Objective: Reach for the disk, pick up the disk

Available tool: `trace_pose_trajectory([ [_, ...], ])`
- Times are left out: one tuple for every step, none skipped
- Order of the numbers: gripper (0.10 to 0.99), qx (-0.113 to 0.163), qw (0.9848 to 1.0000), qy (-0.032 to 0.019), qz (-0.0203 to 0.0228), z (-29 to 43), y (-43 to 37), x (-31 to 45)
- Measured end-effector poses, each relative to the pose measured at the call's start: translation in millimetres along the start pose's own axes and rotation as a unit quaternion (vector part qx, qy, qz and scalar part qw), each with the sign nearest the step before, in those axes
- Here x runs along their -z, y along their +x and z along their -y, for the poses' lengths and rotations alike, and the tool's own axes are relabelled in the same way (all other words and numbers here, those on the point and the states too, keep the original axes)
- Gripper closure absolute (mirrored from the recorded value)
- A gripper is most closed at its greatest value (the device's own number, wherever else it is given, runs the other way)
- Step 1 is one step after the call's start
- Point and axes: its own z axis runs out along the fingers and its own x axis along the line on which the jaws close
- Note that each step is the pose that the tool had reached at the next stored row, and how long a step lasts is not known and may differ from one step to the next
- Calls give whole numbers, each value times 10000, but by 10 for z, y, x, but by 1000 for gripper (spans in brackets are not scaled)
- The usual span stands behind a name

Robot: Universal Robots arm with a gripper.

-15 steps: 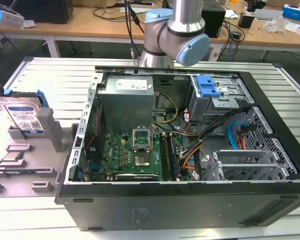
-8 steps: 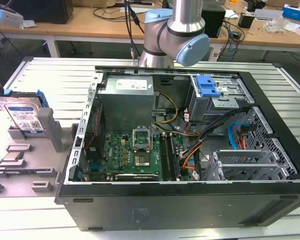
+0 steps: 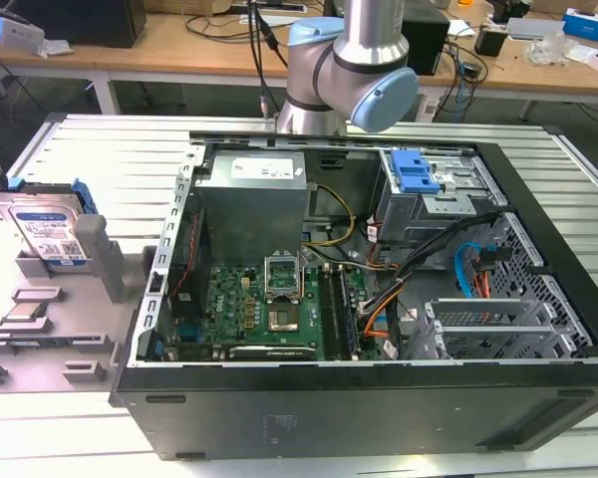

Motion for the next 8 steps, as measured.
trace_pose_trajectory([
  [980,-19,10000,0,0,0,0,0],
  [980,-58,10000,0,2,0,0,0],
  [980,-131,9999,0,5,0,-1,0],
  [980,-186,9998,0,7,0,-1,0],
  [980,-366,9993,0,13,0,0,0],
  [980,-467,9989,-1,16,0,-1,0],
  [980,-538,9986,-1,18,0,-1,0],
  [980,-622,9981,-1,20,0,-1,-1],
])
